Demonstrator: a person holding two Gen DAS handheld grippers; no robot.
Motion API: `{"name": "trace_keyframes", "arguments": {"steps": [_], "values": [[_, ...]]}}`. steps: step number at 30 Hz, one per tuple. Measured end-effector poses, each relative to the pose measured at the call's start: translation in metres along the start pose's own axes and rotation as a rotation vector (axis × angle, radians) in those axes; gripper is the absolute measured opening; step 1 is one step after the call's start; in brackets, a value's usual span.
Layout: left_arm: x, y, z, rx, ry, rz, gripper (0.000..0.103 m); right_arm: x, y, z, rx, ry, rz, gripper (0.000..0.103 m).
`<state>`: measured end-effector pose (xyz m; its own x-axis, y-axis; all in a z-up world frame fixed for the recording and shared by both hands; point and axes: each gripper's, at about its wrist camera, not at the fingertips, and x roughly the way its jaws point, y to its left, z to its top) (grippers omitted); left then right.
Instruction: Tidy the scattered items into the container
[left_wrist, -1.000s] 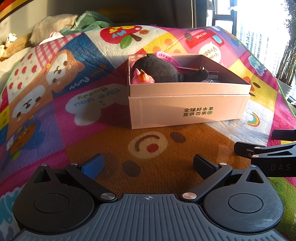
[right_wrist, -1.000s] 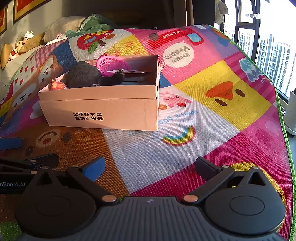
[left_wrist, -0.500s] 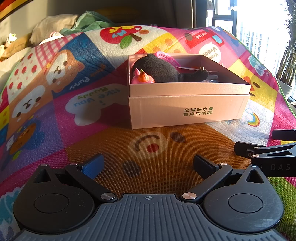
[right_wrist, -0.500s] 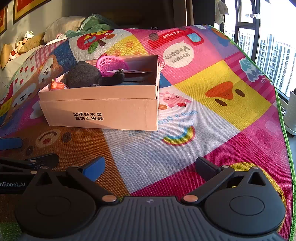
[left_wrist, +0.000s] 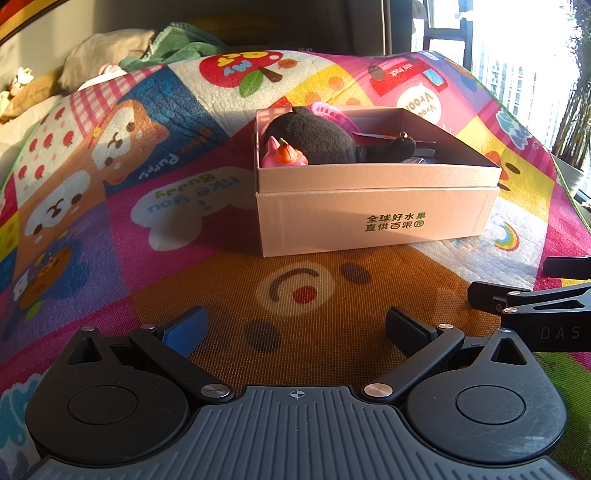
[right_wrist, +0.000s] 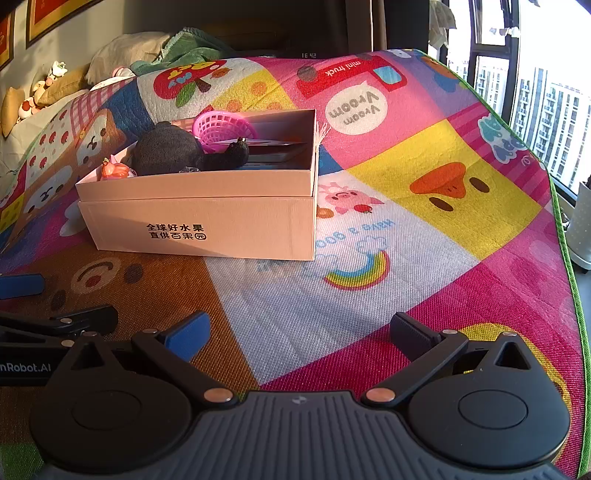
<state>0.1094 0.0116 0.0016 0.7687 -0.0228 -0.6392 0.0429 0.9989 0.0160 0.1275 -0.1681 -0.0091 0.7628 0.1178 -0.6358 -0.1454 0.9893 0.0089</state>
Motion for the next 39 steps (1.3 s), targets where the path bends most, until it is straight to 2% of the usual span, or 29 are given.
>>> {"name": "trace_keyframes", "arguments": {"steps": [12, 20, 39], "values": [[0.0002, -0.0006, 0.0005, 0.003, 0.000, 0.002, 0.103, 0.0000, 0.0001, -0.0003, -0.002, 0.000, -0.001, 0.103], [0.0040, -0.0008, 0.0069, -0.035, 0.039, 0.017, 0.103, -0.0001, -0.0003, -0.0003, 0.000, 0.000, 0.000, 0.103], [0.0022, 0.0001, 0.0032, -0.042, 0.013, 0.011, 0.103, 0.0005, 0.0008, 0.0003, 0.000, -0.001, 0.001, 0.103]]}}
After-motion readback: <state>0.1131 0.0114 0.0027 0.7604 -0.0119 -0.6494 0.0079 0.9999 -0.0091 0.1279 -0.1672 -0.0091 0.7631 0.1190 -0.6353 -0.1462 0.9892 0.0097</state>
